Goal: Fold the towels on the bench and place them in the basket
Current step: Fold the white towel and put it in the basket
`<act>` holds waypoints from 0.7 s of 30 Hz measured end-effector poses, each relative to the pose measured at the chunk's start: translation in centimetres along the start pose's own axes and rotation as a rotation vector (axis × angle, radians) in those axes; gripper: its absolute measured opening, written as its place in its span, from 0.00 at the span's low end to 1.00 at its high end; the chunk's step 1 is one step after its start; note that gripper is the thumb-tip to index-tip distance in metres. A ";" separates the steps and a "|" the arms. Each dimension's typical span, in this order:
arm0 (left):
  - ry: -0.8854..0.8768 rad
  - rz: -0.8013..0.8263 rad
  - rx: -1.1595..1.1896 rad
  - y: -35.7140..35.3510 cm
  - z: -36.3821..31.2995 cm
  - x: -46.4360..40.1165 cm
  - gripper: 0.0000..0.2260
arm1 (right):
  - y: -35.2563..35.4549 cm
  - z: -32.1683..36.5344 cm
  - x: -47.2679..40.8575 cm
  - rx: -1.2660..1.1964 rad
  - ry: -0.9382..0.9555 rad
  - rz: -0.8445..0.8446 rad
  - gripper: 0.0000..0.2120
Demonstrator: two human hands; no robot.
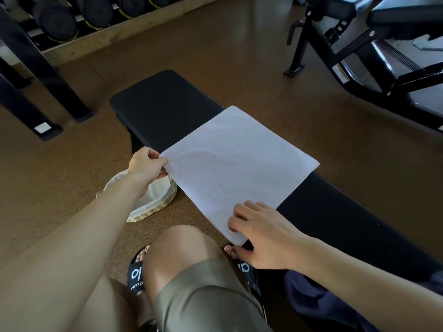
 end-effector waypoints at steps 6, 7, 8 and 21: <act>0.012 -0.023 0.057 -0.2 0.0 0.2 0.09 | -1.9 0.2 1.0 0.166 0.124 -0.062 0.10; 0.023 -0.024 0.070 -0.2 0.0 0.2 0.09 | -2.3 0.4 1.2 0.194 0.134 -0.065 0.11; 0.031 -0.028 0.078 -0.2 0.1 0.3 0.09 | -2.5 0.6 1.2 0.205 0.126 -0.066 0.11; -0.893 0.649 -0.846 -4.9 -5.6 13.6 0.16 | 6.5 -13.6 -0.5 -0.139 -0.915 -0.243 0.26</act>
Point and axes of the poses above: each hand's wrist, its own x-axis away from the middle knuckle, its own y-axis out of the back of the hand, z = x × y, the point moved 1 cm from there along -x, towards the middle knuckle, and after that the axes turned 2 degrees about -x, right-handed, at the moved point
